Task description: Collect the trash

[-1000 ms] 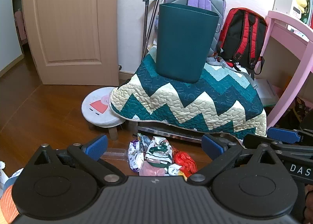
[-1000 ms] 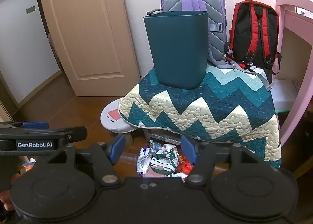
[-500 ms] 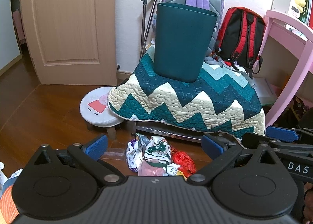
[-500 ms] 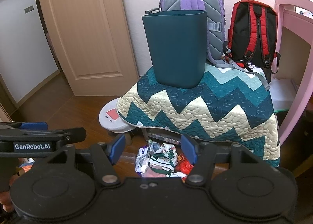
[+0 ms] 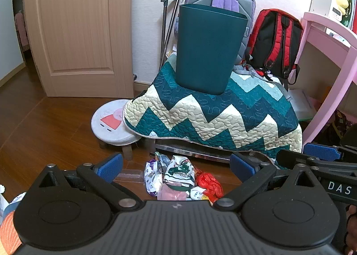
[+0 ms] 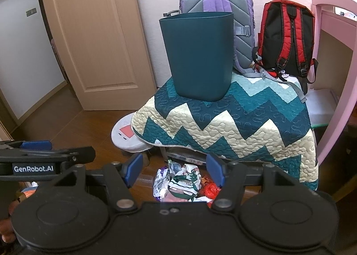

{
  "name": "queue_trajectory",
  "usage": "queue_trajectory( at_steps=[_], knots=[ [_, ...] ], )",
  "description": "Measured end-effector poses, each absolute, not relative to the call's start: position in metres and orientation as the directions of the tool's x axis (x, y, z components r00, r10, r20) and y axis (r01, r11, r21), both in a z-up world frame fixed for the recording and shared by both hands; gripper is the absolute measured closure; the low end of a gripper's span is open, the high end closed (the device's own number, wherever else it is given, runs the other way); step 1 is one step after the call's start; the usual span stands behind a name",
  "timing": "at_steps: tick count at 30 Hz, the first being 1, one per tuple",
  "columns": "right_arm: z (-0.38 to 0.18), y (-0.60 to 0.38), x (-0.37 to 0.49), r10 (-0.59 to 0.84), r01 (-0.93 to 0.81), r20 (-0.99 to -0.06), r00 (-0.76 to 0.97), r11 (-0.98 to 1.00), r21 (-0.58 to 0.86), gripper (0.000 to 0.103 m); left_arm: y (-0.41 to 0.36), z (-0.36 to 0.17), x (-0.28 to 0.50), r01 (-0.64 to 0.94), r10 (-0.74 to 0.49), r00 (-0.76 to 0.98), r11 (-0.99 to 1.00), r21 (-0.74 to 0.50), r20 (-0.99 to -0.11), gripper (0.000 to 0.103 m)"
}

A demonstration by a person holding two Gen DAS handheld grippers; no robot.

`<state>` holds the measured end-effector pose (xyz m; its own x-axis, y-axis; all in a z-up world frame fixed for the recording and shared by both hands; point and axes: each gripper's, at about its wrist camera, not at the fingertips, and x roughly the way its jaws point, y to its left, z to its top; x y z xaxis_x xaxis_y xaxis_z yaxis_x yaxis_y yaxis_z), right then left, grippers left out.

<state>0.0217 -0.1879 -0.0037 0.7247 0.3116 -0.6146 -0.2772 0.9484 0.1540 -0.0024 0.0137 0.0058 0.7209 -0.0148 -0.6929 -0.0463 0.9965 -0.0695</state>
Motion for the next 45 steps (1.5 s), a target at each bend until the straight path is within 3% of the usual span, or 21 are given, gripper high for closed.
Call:
queue_trajectory(
  at_steps=[32,45],
  knots=[
    [-0.008,-0.186,0.032,0.312,-0.29,-0.627,0.714,0.947,0.14,0.04,0.013,-0.002,0.011,-0.048,-0.029,0.703,0.995,-0.087,-0.71,0.0],
    [-0.03,-0.181,0.085,0.318,-0.318,-0.654,0.687,0.94,0.124,0.04,0.037,-0.04,0.074,-0.088,-0.023,0.658,0.99,-0.107,-0.753,0.0]
  ],
)
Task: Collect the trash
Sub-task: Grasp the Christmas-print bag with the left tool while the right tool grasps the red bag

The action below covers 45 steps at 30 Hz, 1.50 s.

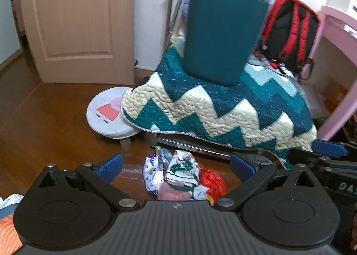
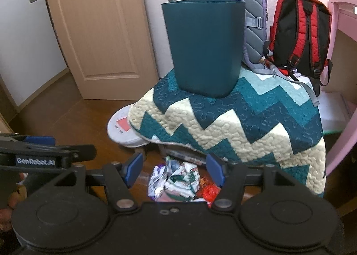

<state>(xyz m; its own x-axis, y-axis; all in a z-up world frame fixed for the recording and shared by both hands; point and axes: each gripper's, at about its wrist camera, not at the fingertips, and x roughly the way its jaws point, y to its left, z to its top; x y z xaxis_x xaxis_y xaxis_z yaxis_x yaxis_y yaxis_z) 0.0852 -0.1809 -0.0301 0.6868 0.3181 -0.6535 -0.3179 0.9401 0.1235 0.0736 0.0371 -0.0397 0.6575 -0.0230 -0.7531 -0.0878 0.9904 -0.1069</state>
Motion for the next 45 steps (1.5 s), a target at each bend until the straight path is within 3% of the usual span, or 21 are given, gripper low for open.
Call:
queue_trajectory(
  at_steps=[7,13,22,30,45],
  knots=[
    [-0.079,-0.2,0.151,0.262,-0.265,-0.702,0.663,0.958,0.109,0.04,0.081,-0.081,0.15,-0.161,0.016,0.591,0.982,-0.099,-0.806,0.0],
    [-0.153,-0.209,0.207,0.219,-0.207,-0.786,0.579,0.971,0.118,0.04,0.083,-0.154,0.214,-0.195,0.004,0.452,0.976,-0.094,-0.892,0.0],
    [-0.274,-0.212,0.272,0.131,-0.146,-0.889,0.438,0.987,0.074,0.04,0.025,-0.274,0.281,0.043,-0.038,0.293,0.999,-0.026,-0.955,0.0],
    [-0.37,-0.201,0.306,0.12,-0.215,-0.933,0.338,0.975,0.047,0.04,-0.019,-0.364,0.309,0.176,-0.074,0.216,0.984,-0.036,-0.974,0.0],
    [-0.477,-0.171,0.335,0.152,-0.486,-0.958,0.242,0.874,0.016,0.041,-0.054,-0.487,0.358,0.123,-0.09,0.1,0.989,-0.077,-0.991,0.004]
  ],
)
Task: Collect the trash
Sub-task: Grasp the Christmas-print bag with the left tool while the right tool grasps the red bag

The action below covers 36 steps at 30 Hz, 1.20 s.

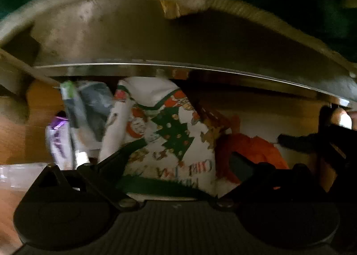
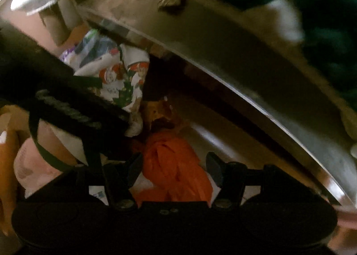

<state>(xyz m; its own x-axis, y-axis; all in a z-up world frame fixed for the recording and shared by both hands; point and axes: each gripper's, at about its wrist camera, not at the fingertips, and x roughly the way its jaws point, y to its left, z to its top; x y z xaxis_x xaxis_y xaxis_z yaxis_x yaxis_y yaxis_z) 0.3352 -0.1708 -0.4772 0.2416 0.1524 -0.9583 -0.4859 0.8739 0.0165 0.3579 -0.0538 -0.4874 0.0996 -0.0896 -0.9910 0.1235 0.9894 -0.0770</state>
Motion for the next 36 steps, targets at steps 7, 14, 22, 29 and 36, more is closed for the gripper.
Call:
queue_trajectory(
  at_steps=[7,14,22,29,36],
  knots=[
    [-0.501,-0.16,0.339,0.127,-0.509,-0.966,0.224,0.861,-0.005,0.041,-0.056,-0.512,0.364,0.106,-0.077,0.058,0.992,-0.07,-0.995,0.027],
    [-0.503,-0.151,0.336,0.122,-0.521,-0.963,0.239,0.853,-0.021,0.053,-0.052,-0.52,0.366,0.079,-0.111,0.04,0.991,-0.107,-0.993,0.077],
    [-0.47,-0.15,0.33,0.087,-0.482,-0.963,0.255,0.875,-0.049,0.086,-0.038,-0.482,0.362,0.011,-0.135,0.067,0.991,-0.134,-0.989,0.097],
    [-0.403,-0.158,0.313,0.077,-0.401,-0.948,0.308,0.914,-0.056,0.087,-0.009,-0.418,0.339,-0.05,-0.162,0.131,0.984,-0.169,-0.978,0.099],
    [-0.321,-0.163,0.287,0.106,-0.342,-0.918,0.382,0.939,-0.034,0.087,0.003,-0.348,0.308,-0.079,-0.162,0.218,0.98,-0.183,-0.962,0.1]
  ],
)
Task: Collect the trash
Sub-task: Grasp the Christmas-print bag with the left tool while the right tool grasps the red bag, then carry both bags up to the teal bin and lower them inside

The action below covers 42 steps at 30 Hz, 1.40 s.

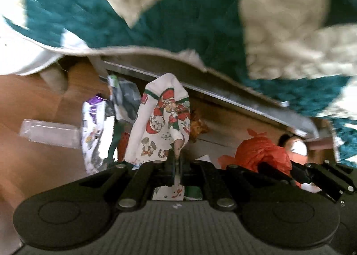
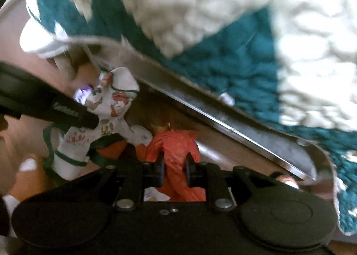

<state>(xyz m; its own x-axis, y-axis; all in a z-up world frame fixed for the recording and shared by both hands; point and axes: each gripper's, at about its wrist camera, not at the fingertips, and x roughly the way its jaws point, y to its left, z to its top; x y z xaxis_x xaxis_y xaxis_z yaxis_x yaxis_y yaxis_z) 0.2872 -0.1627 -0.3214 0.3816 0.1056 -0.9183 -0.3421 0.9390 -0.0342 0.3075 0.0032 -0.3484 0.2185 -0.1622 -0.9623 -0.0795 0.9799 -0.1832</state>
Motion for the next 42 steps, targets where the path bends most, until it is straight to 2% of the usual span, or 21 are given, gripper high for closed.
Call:
queue_trajectory(
  at_steps=[8,13,22,33,42],
  knots=[
    [-0.228,-0.177,0.245,0.177,-0.325,-0.842,0.509,0.946,0.002,0.087,0.013,-0.242,0.254,-0.067,-0.192,0.38,0.97,-0.234,-0.905,0.1],
    [-0.159,-0.189,0.214,0.239,-0.321,-0.752,0.614,0.946,0.038,0.087,0.012,-0.164,0.226,-0.016,-0.208,0.487,0.969,-0.247,-0.848,0.1],
    [-0.03,-0.192,0.195,0.305,-0.377,-0.574,0.76,0.926,-0.007,0.087,0.002,-0.03,0.21,0.076,-0.229,0.662,0.968,-0.24,-0.714,0.1],
    [0.123,-0.201,0.256,0.313,-0.349,-0.397,0.863,0.937,-0.018,0.087,-0.021,0.139,0.256,0.17,-0.238,0.825,0.97,-0.176,-0.513,0.1],
    [0.189,-0.198,0.33,0.268,-0.284,-0.314,0.911,0.959,-0.005,0.087,-0.039,0.209,0.337,0.182,-0.218,0.875,0.975,-0.124,-0.431,0.1]
  ],
)
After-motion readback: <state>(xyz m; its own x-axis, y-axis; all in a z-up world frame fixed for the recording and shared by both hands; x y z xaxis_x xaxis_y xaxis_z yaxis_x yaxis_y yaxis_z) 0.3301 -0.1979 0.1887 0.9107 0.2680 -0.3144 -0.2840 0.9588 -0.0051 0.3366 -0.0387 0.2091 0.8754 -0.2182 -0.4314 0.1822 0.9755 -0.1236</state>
